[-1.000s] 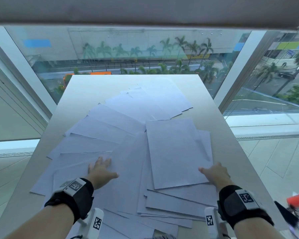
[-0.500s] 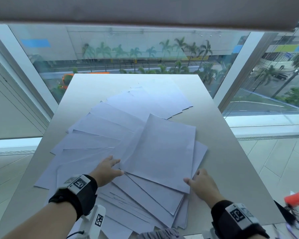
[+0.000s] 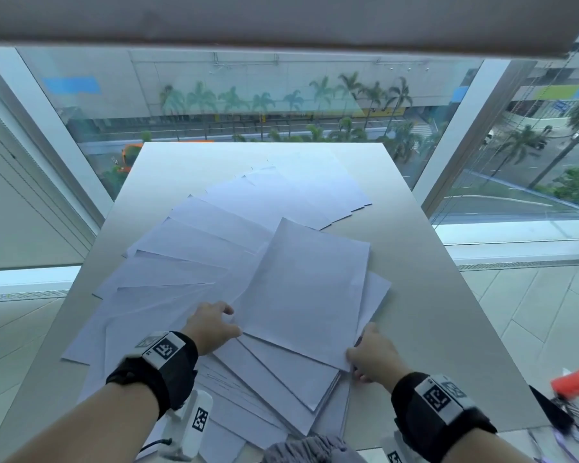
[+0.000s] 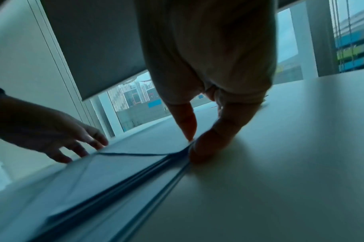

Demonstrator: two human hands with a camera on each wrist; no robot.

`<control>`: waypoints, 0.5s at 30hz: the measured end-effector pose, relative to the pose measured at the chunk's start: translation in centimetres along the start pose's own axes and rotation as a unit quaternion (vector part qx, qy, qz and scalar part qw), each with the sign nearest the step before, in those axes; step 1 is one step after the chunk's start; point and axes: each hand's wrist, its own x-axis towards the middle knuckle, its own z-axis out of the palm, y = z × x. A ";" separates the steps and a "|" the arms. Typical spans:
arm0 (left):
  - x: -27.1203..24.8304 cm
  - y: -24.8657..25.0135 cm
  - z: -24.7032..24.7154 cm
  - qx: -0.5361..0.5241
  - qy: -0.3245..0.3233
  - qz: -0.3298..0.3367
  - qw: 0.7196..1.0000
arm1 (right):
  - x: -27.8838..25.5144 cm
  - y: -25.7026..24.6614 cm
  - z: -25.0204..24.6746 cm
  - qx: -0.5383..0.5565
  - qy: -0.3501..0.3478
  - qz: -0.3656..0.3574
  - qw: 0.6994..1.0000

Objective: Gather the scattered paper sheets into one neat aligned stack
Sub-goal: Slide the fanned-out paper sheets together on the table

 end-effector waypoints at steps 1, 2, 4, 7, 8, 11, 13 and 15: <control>0.0 0.1 0.0 0.011 0.015 -0.006 1.000 | -0.3 0.1 0.1 -0.004 -0.021 -0.012 1.000; 0.0 0.3 0.0 0.025 0.027 -0.011 0.999 | -0.6 0.1 -0.1 -0.025 -0.044 -0.026 0.998; -0.1 0.5 0.2 0.037 0.044 -0.023 0.998 | -0.4 0.2 -1.3 -0.101 -0.049 -0.067 0.991; -0.6 -0.1 0.4 0.027 0.053 -0.042 0.997 | 1.1 -0.1 -3.6 -0.167 0.014 -0.112 0.979; -0.7 -0.6 0.4 0.021 0.051 -0.055 0.997 | 1.7 -0.4 -4.4 -0.166 0.027 -0.113 0.979; -1.7 -2.7 0.7 0.044 0.031 -0.102 0.993 | 3.6 -1.3 -6.4 -0.146 0.055 -0.102 0.982; -2.3 -4.6 1.1 0.067 0.007 -0.144 0.987 | 4.8 -1.7 -7.3 -0.147 0.055 -0.094 0.983; -2.7 -6.4 1.6 0.086 -0.020 -0.167 0.982 | 5.8 -2.1 -7.7 -0.179 0.034 -0.092 0.979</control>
